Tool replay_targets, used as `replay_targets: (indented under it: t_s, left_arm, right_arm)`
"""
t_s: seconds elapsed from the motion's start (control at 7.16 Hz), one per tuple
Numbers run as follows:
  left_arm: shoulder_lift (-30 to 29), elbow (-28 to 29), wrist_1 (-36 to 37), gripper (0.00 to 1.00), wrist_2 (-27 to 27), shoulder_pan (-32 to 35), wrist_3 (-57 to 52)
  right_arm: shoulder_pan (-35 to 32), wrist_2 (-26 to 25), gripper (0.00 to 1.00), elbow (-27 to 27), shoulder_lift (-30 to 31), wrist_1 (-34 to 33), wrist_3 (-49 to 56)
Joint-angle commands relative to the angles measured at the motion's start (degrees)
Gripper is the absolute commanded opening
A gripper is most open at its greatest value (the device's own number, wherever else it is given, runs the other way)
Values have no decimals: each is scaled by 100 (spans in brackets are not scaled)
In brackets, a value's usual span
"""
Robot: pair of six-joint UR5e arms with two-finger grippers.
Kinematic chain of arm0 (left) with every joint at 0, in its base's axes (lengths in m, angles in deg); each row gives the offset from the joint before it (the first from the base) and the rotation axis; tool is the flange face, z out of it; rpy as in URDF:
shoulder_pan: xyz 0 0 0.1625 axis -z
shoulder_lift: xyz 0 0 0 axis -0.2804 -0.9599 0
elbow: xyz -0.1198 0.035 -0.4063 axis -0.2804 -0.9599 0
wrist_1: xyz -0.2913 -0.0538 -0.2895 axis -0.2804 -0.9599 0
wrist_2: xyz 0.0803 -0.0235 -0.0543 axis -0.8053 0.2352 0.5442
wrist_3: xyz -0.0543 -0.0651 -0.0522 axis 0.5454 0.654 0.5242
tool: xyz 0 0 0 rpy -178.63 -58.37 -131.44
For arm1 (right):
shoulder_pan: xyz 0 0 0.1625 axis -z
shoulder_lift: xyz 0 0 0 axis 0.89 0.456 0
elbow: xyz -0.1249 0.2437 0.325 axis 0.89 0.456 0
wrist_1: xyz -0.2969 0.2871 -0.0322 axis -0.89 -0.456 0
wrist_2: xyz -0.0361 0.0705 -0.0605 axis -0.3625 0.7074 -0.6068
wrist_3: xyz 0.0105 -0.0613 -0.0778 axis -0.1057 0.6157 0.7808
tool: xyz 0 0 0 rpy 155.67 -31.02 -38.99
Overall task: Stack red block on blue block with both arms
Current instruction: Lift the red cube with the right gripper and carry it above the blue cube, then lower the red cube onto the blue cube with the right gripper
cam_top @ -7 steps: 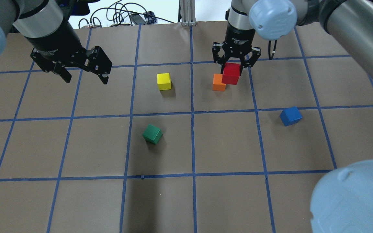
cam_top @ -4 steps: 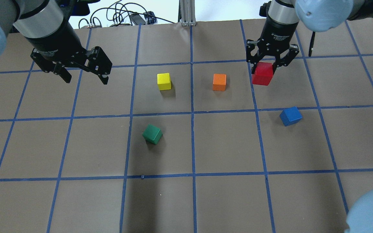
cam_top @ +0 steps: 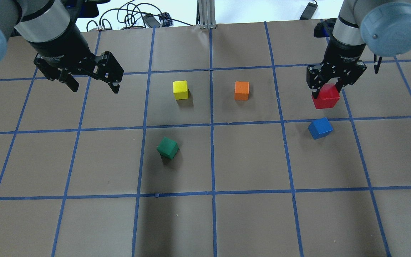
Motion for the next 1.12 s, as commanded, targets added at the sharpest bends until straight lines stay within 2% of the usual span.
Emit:
replay_targets:
  t_s: [0.0, 0.14, 0.42, 0.98]
  left_arm:
    - [0, -1, 0, 100, 0, 0, 6]
    - [0, -1, -17, 100, 0, 0, -3]
    - [0, -1, -9, 100, 0, 0, -3]
    - [0, -1, -9, 100, 0, 0, -3]
  right_arm:
    - [250, -20, 0, -547, 17, -674, 436]
    - [250, -29, 0, -811, 25, -1175, 489]
    - [250, -2, 0, -1181, -9, -1688, 498]
    - [258, -2, 0, -1419, -36, -1918, 884]
